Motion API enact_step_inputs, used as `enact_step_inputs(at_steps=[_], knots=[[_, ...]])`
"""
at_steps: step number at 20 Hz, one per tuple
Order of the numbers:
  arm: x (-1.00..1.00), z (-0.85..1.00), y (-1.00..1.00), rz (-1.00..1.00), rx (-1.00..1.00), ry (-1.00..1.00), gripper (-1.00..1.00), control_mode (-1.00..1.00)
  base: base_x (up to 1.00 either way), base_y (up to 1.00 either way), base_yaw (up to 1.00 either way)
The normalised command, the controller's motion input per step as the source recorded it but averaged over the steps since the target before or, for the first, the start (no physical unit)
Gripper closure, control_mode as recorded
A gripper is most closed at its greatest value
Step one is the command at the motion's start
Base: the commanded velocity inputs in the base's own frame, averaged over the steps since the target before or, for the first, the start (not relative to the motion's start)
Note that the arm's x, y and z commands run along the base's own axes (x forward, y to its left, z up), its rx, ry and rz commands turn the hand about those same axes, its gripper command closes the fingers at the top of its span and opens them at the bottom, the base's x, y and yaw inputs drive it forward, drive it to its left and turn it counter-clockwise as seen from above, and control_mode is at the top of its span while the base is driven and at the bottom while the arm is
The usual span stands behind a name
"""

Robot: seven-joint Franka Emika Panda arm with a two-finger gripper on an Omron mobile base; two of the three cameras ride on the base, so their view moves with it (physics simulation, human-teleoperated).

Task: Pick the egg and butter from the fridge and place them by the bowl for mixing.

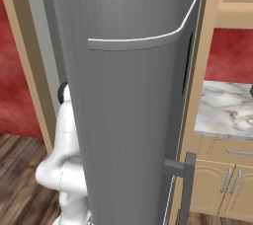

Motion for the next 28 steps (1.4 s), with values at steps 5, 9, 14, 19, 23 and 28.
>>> enact_step_inputs(at_steps=[5,9,14,19,23,28], knots=[[0.06,-0.93,0.0,0.0,-0.08,0.33,1.0,-1.0,0.0,0.0,0.0],[0.0,-0.34,0.0,0.0,-0.01,0.09,1.0,-1.0,0.0,0.0,0.0],[-0.04,0.0,0.0,0.0,0.0,-0.04,1.0,-1.0,0.0,0.0,0.0],[-0.32,0.05,0.0,0.0,-0.08,-0.41,1.0,-1.0,0.0,0.0,0.0],[-0.19,0.05,0.0,0.0,-0.03,-0.21,1.0,-1.0,0.0,0.0,0.0],[-0.17,0.0,0.0,0.0,0.0,-0.11,1.0,-1.0,0.0,0.0,0.0]])
